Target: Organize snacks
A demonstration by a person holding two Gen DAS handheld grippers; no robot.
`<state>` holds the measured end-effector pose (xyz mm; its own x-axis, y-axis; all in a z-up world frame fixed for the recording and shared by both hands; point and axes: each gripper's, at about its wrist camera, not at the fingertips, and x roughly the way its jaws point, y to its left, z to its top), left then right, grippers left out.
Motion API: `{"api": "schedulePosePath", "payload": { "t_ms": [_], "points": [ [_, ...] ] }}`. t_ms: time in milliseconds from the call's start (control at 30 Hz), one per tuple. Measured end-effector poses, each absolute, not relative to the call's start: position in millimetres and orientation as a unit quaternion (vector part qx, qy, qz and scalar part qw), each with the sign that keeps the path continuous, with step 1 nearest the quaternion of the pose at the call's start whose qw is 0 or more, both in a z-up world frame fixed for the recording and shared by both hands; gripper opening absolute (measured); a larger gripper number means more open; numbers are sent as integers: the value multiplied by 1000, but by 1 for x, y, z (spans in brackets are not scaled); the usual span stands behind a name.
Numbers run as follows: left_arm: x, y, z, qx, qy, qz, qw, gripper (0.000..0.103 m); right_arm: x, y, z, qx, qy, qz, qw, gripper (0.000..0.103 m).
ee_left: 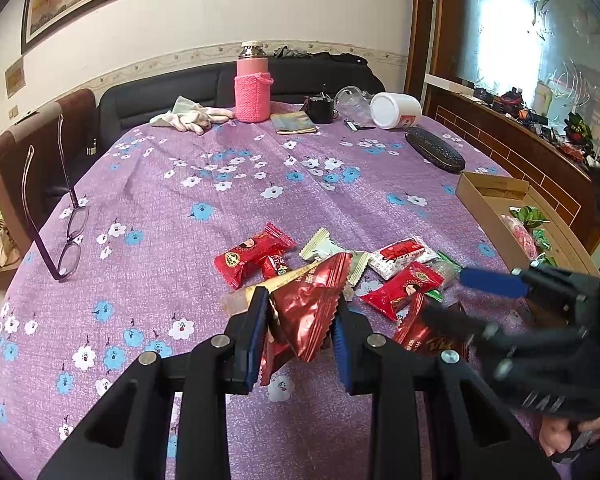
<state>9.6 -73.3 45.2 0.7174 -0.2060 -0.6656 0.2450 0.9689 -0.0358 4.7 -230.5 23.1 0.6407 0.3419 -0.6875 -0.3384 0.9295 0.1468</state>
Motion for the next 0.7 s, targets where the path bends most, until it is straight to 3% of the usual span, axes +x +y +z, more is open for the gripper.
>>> {"api": "schedulePosePath", "payload": {
  "t_ms": [167,200,233,267,700],
  "points": [
    [11,-73,45,25,357,-124,926,28,3,-215,10,-45,405,196,892,60],
    [11,-73,45,25,357,-124,925,28,3,-212,7,-58,411,192,889,54],
    [11,-72,45,25,357,-125,925,28,3,-211,3,-64,419,191,885,36],
    [11,-72,45,25,357,-125,925,28,2,-211,4,-65,416,189,887,34],
    [9,-73,46,23,352,-136,926,28,-1,-271,47,77,312,142,936,31]
  ]
}}
